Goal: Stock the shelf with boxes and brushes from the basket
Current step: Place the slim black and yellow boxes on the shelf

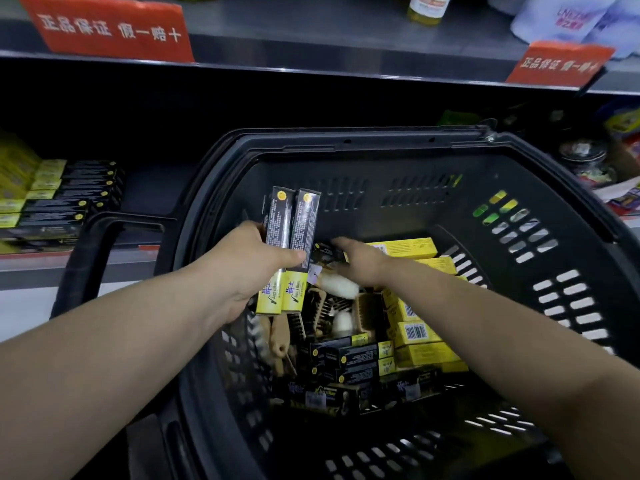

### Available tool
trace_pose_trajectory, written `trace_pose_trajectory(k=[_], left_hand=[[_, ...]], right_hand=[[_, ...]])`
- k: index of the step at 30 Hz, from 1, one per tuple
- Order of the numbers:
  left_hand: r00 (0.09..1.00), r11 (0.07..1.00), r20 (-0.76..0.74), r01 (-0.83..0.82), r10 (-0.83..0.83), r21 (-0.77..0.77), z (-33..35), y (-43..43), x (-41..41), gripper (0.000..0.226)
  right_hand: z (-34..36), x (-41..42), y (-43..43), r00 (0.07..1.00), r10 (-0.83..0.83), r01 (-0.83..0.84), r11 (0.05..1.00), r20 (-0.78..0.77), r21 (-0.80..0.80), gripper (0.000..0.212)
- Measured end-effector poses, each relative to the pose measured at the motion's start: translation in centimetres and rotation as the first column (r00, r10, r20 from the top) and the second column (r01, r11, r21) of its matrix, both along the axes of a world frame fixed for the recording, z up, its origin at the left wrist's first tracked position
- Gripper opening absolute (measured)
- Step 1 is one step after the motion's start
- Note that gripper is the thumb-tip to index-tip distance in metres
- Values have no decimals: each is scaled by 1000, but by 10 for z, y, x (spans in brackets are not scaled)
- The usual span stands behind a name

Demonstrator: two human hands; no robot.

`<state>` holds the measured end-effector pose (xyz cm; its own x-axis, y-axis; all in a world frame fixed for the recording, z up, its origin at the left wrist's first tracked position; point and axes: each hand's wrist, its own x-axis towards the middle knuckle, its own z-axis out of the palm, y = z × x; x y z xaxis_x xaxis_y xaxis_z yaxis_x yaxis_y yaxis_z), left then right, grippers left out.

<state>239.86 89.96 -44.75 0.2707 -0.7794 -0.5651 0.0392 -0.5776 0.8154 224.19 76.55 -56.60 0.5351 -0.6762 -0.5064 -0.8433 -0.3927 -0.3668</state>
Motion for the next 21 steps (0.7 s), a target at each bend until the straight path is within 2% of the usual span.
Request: trace_pose_trajectory(k=[3,5,7,9,11,13,16,18,21], left_hand=[[1000,1000,-6,0,0,7,-4,-1,2,30],[1000,1000,-2,-2,2,7,-5,-1,2,29],[1000,1000,7,-2,2,1,-5,-1,2,35],[1000,1000,14,0,0,-1,-5,-1,2,41],[1000,1000,9,4,-4,-5,-6,-1,2,35],[1000,1000,6,-2,2,-11,-6,-1,2,32],[1000,999,-13,-18,17,-39,-5,0,1,32],[997,997,-65,-35,31,-70,-4,0,0,34],[986,990,-160,-60,39,-128,3,2,-1,19]], right_hand=[[-29,13,8,990,82,-103,976,-113,-194,55],[-39,17,8,988,62,-106,938,-140,-330,51],[-44,15,7,992,47,-88,918,-115,-386,48],[-45,10,8,988,102,-140,904,-113,-403,48],[-44,10,11,971,175,-228,886,-166,-404,47],[-38,14,15,966,204,-254,854,-158,-454,38],[-2,21,17,984,176,-138,861,32,-489,32],[37,23,20,964,85,19,923,253,-385,34],[92,20,27,867,-137,231,963,479,-142,15]])
